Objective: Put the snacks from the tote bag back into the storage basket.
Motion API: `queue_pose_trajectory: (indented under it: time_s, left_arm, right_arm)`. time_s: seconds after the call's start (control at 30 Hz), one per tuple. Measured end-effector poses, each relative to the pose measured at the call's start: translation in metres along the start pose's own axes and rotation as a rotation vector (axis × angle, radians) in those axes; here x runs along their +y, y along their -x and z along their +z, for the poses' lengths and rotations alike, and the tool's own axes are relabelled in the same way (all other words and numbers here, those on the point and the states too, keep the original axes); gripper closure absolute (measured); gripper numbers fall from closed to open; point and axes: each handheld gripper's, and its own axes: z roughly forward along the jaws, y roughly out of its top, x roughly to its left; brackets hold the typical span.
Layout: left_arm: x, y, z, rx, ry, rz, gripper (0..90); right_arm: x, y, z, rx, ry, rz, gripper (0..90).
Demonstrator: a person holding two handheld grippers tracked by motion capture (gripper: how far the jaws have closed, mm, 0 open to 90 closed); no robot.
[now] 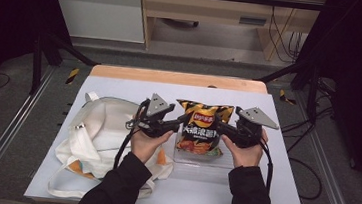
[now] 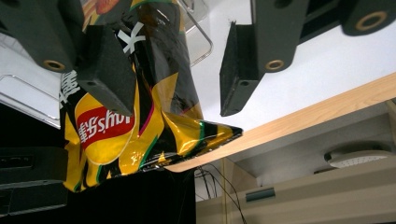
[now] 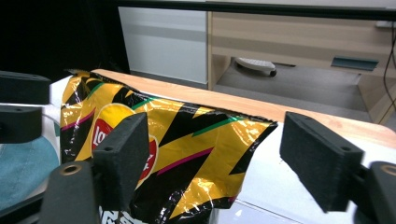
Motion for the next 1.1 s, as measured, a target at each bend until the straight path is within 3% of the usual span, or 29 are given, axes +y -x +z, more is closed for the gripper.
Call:
queue_pose_trajectory:
  time_s: [0.23,0.5,0.8,1.1]
  left_arm:
    - [-0.002,-0.01,-0.022,-0.014,0.014,0.016,38.4]
    - [-0.011,-0.024,-0.046,-0.033,0.003,0.019,33.7]
    - [-0.029,-0.045,-0.077,0.001,-0.014,0.021,30.8]
    - [-0.05,-0.068,-0.109,0.057,0.001,-0.01,29.2]
  right_arm:
    - [0.001,-0.002,-0.006,0.002,0.007,-0.015,14.3]
    - [0.0,-0.006,-0.019,0.011,0.006,-0.048,10.3]
    - [-0.008,0.001,-0.033,0.009,-0.009,-0.041,8.1]
    - [-0.02,0.008,-0.044,0.011,-0.04,-0.057,7.5]
